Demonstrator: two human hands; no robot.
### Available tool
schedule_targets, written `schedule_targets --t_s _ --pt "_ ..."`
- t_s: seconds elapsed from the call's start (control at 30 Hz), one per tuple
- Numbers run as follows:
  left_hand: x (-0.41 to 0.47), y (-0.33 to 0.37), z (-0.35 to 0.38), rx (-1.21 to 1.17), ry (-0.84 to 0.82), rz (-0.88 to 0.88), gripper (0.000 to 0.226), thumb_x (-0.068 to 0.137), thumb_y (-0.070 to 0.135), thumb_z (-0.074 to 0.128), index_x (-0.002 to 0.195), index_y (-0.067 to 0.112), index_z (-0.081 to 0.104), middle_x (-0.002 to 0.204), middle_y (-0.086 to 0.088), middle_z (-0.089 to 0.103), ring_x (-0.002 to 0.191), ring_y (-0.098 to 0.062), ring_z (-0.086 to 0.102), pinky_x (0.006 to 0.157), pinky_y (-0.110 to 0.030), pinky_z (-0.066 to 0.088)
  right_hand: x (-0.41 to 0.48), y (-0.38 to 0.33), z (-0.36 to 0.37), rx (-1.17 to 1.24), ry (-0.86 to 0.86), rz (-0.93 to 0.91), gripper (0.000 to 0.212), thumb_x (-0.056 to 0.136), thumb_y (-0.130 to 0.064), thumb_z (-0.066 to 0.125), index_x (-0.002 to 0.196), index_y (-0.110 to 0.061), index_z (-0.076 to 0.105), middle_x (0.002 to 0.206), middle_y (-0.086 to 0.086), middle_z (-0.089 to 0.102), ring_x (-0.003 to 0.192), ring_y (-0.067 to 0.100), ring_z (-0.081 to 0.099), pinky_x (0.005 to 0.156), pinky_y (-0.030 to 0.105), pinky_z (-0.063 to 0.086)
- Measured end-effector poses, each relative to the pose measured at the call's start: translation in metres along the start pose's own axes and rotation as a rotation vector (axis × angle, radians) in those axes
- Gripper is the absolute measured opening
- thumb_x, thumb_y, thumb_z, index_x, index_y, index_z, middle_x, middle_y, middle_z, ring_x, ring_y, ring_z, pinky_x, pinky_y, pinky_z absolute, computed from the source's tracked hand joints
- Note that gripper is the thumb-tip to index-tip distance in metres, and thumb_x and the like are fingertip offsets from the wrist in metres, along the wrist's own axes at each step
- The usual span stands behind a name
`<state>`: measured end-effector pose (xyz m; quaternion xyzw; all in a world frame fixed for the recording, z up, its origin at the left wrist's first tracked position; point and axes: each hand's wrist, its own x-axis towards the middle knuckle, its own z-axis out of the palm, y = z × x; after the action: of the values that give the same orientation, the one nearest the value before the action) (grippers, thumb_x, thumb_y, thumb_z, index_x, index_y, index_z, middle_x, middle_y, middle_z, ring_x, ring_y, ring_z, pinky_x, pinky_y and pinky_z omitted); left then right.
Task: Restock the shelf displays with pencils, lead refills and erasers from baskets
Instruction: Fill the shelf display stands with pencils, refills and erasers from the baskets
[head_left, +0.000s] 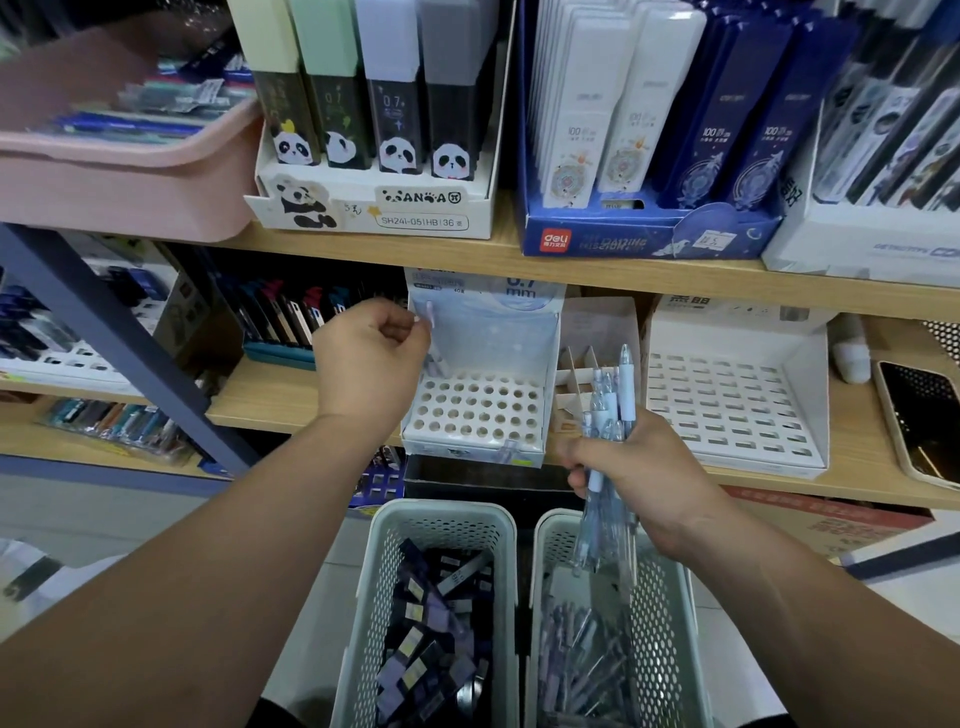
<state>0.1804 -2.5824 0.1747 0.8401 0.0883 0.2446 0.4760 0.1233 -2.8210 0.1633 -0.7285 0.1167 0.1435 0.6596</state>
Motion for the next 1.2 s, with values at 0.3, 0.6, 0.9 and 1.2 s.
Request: schedule_targets --t_s 0.3,0.6,0.9,1.2 --pt "0.003 -0.002 0.01 0.061 -0.015 0.137 0.006 0.088 0.011 0.071 0.093 0.014 0.072 0.07 0.011 0.062 0.06 0.003 0.057 0.064 -0.01 0.047 0.002 -0.001 -0.004 0.003 -0.003 0.001 0.018 0.083 -0.001 0.075 0.094 -0.004 0.061 0.069 0.006 0.067 0.056 0.017 0.064 0.066 0.036 0.056" --pt "0.006 -0.014 0.021 0.341 -0.033 0.363 0.031 0.083 0.016 0.075 0.114 0.013 0.075 0.09 -0.008 0.068 0.078 -0.025 0.064 0.072 -0.031 0.052 -0.002 -0.003 -0.007 -0.023 0.008 0.009 0.017 0.084 -0.004 0.075 0.096 -0.004 0.062 0.066 0.006 0.067 0.054 0.014 0.064 0.045 0.021 0.047" --pt "-0.013 0.014 0.017 0.252 -0.093 0.331 0.013 0.088 0.019 0.068 0.1 0.014 0.072 0.077 0.003 0.062 0.071 -0.017 0.057 0.07 -0.036 0.052 -0.005 -0.007 -0.01 0.159 -0.133 0.049 0.007 0.088 0.004 0.067 0.091 0.003 0.06 0.065 0.009 0.063 0.056 0.019 0.059 0.059 0.032 0.055" --pt "-0.086 0.043 0.028 -0.225 -0.939 -0.314 0.017 0.097 0.027 0.061 0.09 0.016 0.072 0.084 -0.006 0.071 0.068 -0.015 0.063 0.06 -0.028 0.05 -0.006 -0.008 -0.001 0.314 0.021 0.005 0.012 0.09 -0.004 0.067 0.079 -0.007 0.069 0.072 0.011 0.068 0.067 0.022 0.066 0.07 0.037 0.055"
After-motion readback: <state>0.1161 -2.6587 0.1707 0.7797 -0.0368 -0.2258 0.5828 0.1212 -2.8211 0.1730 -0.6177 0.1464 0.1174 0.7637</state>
